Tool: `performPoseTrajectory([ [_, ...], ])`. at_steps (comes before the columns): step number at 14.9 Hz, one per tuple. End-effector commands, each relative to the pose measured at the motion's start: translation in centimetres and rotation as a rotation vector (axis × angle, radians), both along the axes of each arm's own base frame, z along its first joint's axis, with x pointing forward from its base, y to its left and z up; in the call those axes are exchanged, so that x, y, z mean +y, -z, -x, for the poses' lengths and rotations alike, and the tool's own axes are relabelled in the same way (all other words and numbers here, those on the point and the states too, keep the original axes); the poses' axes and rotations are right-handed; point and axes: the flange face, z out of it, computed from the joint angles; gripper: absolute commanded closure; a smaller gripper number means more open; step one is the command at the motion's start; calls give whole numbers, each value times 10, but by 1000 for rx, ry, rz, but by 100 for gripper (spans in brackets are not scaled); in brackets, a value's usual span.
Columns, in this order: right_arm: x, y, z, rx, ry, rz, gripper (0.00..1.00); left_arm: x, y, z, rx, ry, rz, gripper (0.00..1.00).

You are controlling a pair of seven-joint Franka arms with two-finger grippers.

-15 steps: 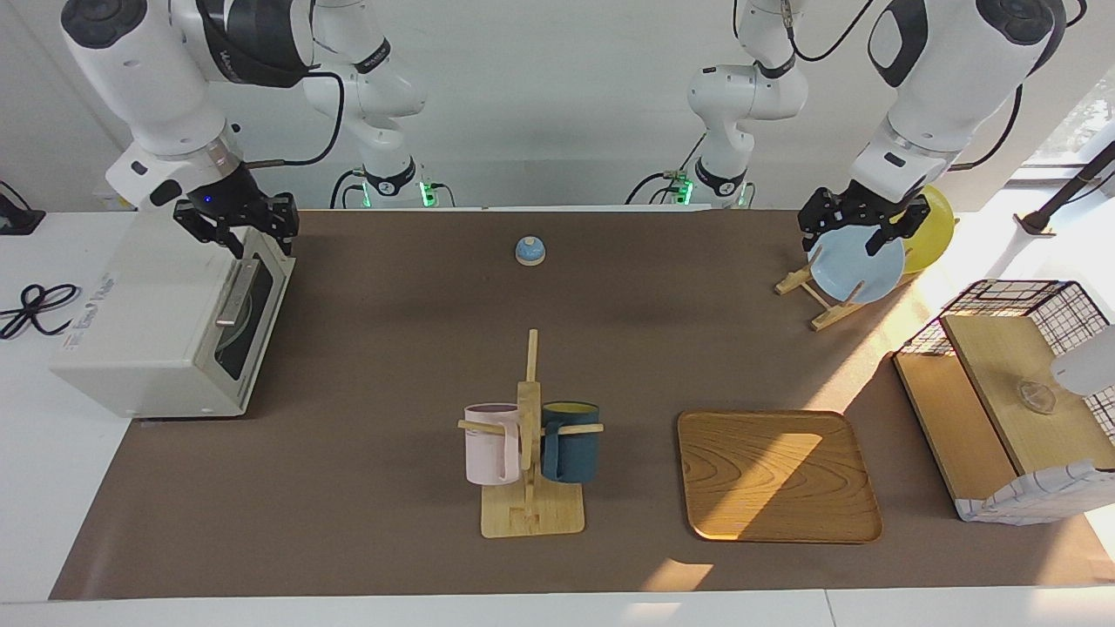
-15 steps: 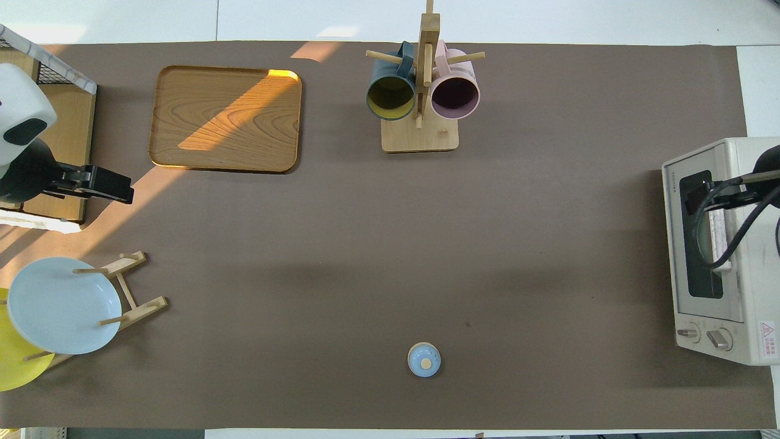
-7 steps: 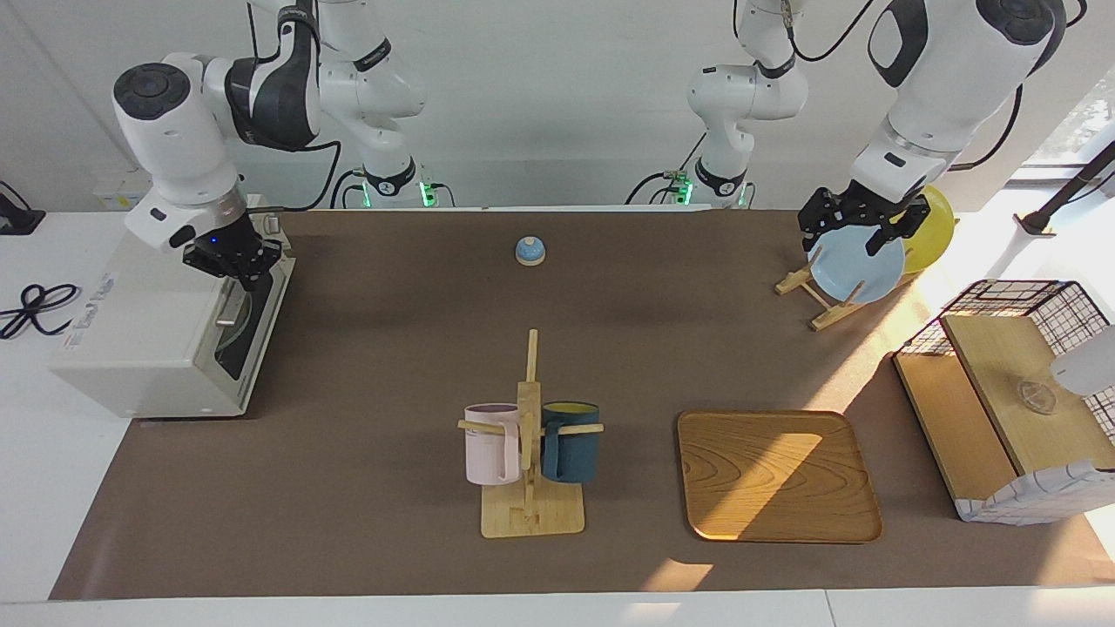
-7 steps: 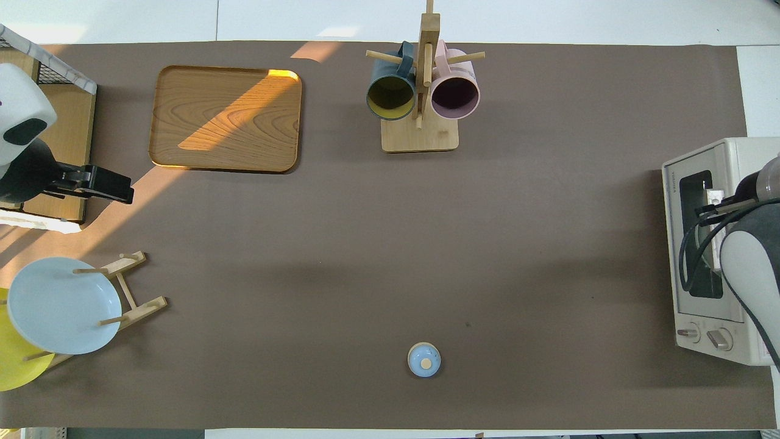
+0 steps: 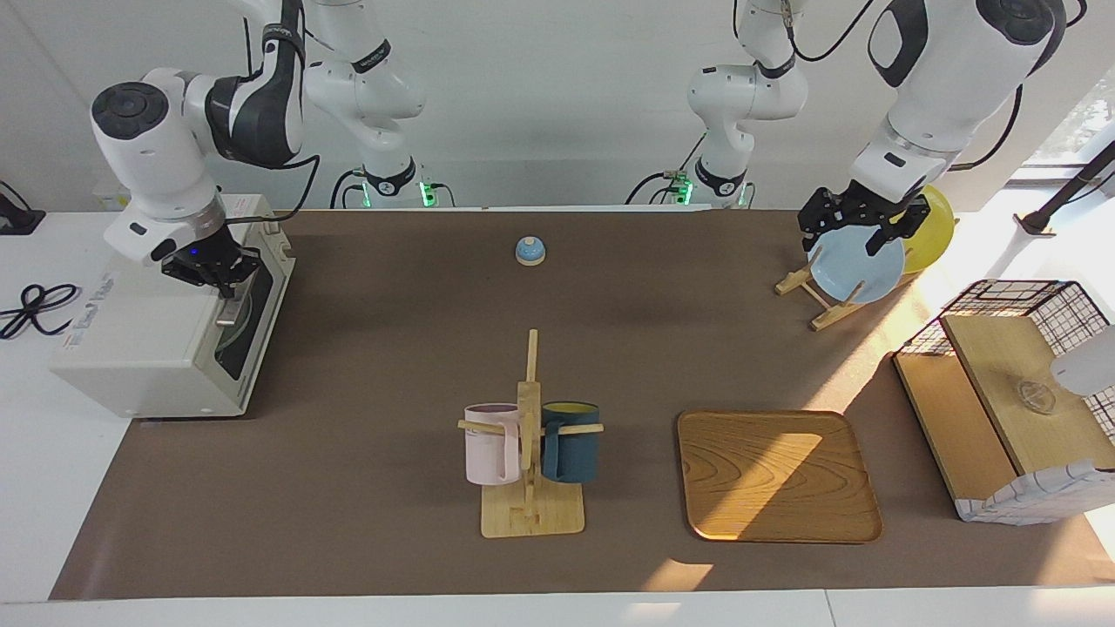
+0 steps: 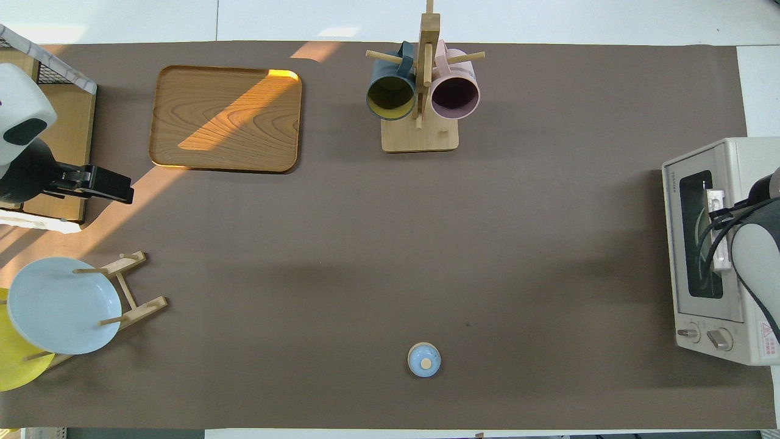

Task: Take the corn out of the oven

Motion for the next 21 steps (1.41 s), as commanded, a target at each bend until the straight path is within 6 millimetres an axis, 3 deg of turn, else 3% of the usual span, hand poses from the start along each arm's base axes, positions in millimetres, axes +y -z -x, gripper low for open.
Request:
performPoseTrajectory([
  [1,-7,10,7,8,-9,3,100,5,-5,8,-2,11,-19,0],
  [7,-5,32,9,18,23,-4,100,5,-4,8,0,9,-19,0],
  [12,11,56,3,7,103,-80,100,5,-4,8,0,11,-19,0],
  [18,46,112,4,-11,211,-137,100,5,-4,8,0,9,-19,0],
  [21,62,135,14,-48,198,-140,100,5,-4,8,0,9,-19,0],
])
